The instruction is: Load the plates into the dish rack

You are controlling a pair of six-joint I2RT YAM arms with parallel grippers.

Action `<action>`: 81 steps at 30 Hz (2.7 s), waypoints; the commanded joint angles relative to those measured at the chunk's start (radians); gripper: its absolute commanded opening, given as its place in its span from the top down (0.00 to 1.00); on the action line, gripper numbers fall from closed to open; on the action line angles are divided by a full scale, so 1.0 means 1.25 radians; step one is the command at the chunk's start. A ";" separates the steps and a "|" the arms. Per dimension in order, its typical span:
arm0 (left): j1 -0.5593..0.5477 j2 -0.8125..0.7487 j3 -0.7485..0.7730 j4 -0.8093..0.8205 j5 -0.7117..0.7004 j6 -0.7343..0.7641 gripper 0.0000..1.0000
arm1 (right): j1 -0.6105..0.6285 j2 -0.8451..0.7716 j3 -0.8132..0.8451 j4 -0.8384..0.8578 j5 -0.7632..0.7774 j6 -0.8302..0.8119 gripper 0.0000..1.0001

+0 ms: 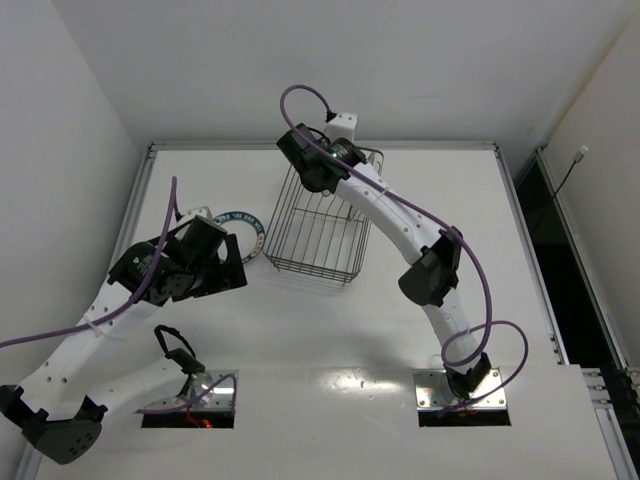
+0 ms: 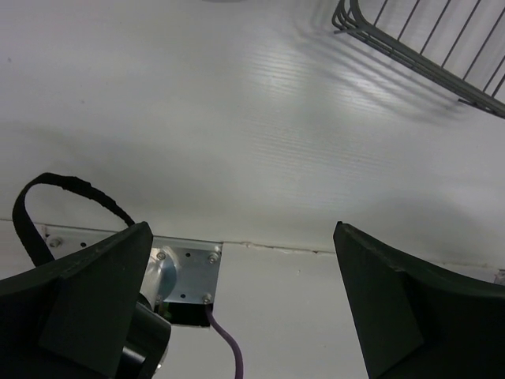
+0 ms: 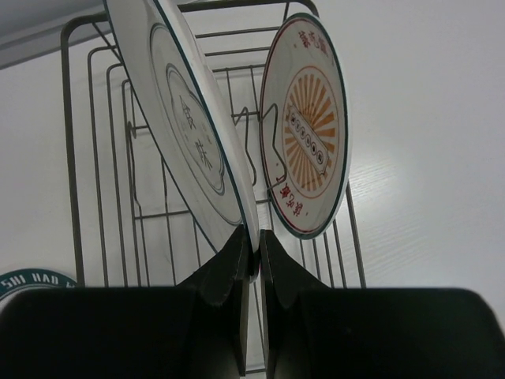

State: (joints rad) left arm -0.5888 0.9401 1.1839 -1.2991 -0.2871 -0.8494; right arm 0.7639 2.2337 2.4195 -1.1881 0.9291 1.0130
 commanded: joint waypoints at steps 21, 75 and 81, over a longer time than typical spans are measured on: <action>-0.025 0.437 0.112 0.541 -0.086 0.338 0.00 | 0.023 -0.522 -0.071 -0.100 -0.101 -0.159 1.00; 0.121 0.766 0.133 0.476 0.128 -0.007 0.00 | 0.031 -0.263 -0.170 0.021 -0.017 -0.343 1.00; 0.121 0.681 0.162 0.378 0.038 -0.015 0.00 | 0.023 -0.128 -0.151 0.074 0.037 -0.359 1.00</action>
State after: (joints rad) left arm -0.4389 1.8824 1.3567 -0.7197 -0.1562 -0.8551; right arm 0.7952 2.0521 2.1777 -1.1736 0.8886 0.5896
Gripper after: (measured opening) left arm 1.000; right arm 0.040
